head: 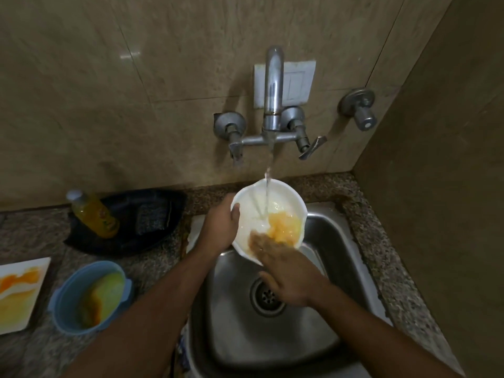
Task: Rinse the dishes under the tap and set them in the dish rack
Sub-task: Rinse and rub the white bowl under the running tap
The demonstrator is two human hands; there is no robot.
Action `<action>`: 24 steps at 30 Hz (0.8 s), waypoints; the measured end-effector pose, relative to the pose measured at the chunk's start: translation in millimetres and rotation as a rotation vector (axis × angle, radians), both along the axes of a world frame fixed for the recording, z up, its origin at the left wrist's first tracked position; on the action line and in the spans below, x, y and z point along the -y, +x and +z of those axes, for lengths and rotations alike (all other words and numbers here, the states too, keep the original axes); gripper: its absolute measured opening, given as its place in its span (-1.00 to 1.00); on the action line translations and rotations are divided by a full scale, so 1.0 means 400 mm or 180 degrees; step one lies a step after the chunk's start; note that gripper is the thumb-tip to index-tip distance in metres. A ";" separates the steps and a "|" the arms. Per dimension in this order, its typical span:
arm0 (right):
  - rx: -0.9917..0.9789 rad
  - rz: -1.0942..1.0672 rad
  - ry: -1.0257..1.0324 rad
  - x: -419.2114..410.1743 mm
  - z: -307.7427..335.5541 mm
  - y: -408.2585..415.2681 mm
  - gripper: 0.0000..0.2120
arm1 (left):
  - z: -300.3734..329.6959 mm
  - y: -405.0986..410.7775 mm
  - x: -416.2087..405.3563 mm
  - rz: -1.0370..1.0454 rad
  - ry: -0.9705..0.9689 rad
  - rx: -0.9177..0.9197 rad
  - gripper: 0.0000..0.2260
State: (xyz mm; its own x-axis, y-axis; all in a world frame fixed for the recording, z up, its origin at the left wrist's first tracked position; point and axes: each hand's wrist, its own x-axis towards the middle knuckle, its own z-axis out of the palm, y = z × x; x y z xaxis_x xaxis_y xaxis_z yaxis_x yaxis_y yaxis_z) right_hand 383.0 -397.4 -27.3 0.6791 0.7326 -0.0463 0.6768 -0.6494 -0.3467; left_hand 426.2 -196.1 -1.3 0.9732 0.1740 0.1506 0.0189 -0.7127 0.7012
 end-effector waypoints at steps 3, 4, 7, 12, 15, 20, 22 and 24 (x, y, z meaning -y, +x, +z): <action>0.0300 -0.0304 0.0343 0.080 0.018 0.032 -0.65 | 0.007 -0.022 -0.010 0.0026 0.0423 0.0069 -0.75; 0.0330 -0.0513 0.0547 0.095 0.025 0.042 -0.72 | 0.010 -0.026 -0.014 0.0029 0.0604 0.0076 -0.75; 0.0387 -0.1113 0.0996 0.108 0.020 0.051 -0.70 | 0.023 -0.040 -0.022 -0.0194 0.1346 0.0227 -0.73; 0.0344 -0.1540 0.0972 0.075 0.006 0.027 -0.67 | 0.020 -0.073 -0.027 -0.0624 0.2389 0.0696 -0.51; 0.0370 -0.1470 0.1078 0.048 0.000 0.009 -0.62 | 0.028 -0.073 -0.017 -0.0407 0.2097 0.0542 -0.60; 0.0301 -0.1240 0.0052 -0.032 -0.015 0.027 -0.36 | 0.014 -0.054 -0.006 0.0210 0.0295 -0.0175 -0.73; 0.0035 -0.1328 -0.0225 -0.079 -0.014 0.046 -0.23 | -0.003 -0.050 0.002 0.0211 -0.0130 -0.0386 -0.74; -0.0178 -0.1073 -0.0113 -0.126 -0.001 0.048 -0.21 | -0.023 -0.032 0.008 0.0168 -0.0327 -0.0604 -0.74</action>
State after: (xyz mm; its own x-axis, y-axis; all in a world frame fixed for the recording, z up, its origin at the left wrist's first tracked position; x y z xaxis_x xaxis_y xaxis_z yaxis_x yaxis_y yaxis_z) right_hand 402.3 -347.0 -27.8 0.8784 0.4647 -0.1117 0.4027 -0.8456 -0.3503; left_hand 413.2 -199.3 -10.4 0.9715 0.2305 -0.0556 0.1929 -0.6324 0.7503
